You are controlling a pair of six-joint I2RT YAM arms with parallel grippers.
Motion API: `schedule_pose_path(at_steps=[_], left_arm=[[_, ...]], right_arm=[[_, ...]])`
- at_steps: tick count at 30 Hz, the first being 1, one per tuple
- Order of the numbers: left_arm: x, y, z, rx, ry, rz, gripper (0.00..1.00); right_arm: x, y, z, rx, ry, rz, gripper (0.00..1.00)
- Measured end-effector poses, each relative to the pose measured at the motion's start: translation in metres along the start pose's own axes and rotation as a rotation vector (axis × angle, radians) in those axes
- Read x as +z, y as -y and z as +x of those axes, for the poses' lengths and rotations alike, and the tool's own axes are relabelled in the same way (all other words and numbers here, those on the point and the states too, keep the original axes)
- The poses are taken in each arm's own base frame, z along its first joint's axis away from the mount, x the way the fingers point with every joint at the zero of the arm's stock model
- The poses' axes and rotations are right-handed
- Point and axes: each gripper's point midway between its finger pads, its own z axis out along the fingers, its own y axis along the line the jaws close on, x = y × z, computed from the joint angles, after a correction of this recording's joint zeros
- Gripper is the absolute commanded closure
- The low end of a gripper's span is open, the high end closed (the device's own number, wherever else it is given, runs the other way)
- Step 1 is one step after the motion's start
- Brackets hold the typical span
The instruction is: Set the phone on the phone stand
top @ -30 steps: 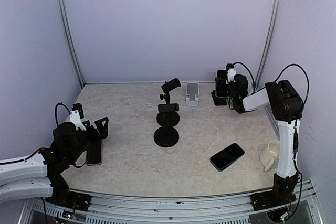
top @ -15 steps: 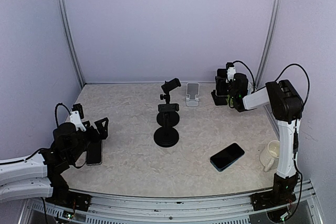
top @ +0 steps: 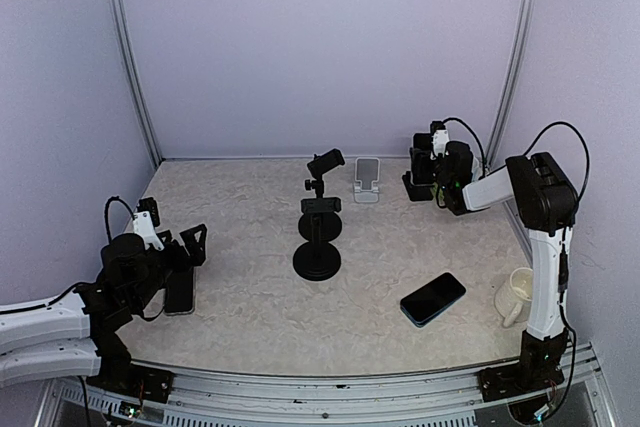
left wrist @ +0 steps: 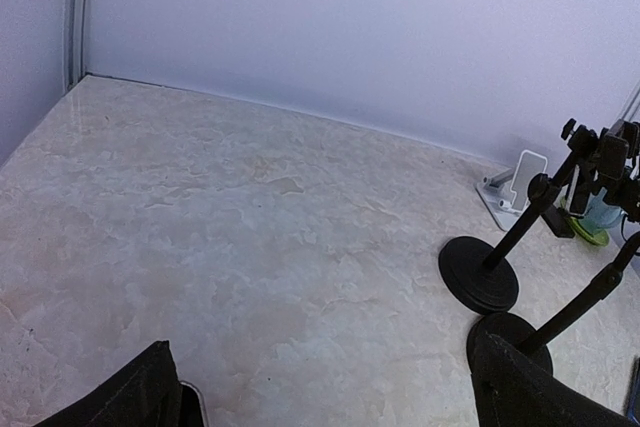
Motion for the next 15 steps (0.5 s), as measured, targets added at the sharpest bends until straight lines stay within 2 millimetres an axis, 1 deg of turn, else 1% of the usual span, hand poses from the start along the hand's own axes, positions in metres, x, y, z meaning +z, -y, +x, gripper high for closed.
schedule_pose_path(at_steps=[3, 11, 15], left_arm=[[0.0, 0.0001, 0.0, 0.0, 0.0, 0.0, 0.01], [0.0001, -0.0003, -0.0001, 0.0, 0.0, -0.001, 0.01], [0.0001, -0.0004, -0.0001, 0.0, 0.0, -0.001, 0.01]], right_arm=[[-0.0002, 0.0, 0.0003, 0.0, 0.0, 0.0, 0.75], [-0.0006, 0.0004, 0.0006, 0.001, 0.002, 0.001, 0.59], [-0.0006, 0.0004, 0.0006, 0.001, 0.002, 0.001, 0.54]])
